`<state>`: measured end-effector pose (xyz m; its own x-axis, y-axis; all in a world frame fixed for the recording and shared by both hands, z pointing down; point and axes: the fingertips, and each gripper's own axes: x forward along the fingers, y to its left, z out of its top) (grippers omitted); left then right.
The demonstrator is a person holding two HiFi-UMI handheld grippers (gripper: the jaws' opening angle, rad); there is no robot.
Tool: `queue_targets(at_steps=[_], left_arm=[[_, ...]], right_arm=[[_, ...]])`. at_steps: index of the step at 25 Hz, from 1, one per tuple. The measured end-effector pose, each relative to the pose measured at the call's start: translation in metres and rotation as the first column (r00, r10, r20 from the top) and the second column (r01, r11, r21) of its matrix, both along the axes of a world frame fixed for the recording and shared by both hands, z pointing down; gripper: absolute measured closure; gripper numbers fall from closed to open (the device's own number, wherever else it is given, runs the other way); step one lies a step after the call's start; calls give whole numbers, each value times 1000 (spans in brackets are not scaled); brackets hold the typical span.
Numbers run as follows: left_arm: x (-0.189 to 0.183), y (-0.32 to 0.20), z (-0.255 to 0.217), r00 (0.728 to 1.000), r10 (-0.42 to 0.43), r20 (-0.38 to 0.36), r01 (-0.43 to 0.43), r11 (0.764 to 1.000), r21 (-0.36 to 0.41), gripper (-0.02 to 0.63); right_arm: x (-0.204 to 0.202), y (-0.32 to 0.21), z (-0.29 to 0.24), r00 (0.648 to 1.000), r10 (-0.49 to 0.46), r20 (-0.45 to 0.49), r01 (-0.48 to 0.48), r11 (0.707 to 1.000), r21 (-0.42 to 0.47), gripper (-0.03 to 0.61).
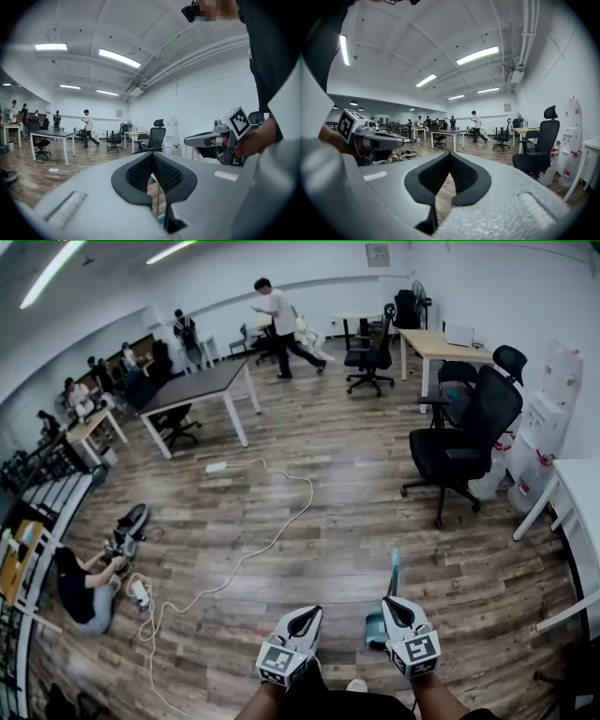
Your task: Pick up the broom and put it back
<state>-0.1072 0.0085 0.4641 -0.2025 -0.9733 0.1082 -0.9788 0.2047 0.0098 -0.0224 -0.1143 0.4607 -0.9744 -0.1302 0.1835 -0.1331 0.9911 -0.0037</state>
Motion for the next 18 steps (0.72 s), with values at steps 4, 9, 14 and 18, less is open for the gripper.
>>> queue_targets(at_steps=[4,9,14,18], left_arm=[[-16,-25,-1,999,34,-5,-33,999,9,594],[-45,-58,0,996,91,5,-91,996,10,594],[-75,-86,-2,987,158,4,-158,987,-2,594],[-103,-106,-1,978,206,-12,-206,978,-5,594]], right_arm=[[-11,-19,6,999,33,-9,-33,999,2,577],[-34,-46,7,996,85,-14,-85,996,12,577],[-61,-70,9,989,145,-21,-145,989,3,577],[-82,-85,12,980,197,-32,-197,980,-5,577]])
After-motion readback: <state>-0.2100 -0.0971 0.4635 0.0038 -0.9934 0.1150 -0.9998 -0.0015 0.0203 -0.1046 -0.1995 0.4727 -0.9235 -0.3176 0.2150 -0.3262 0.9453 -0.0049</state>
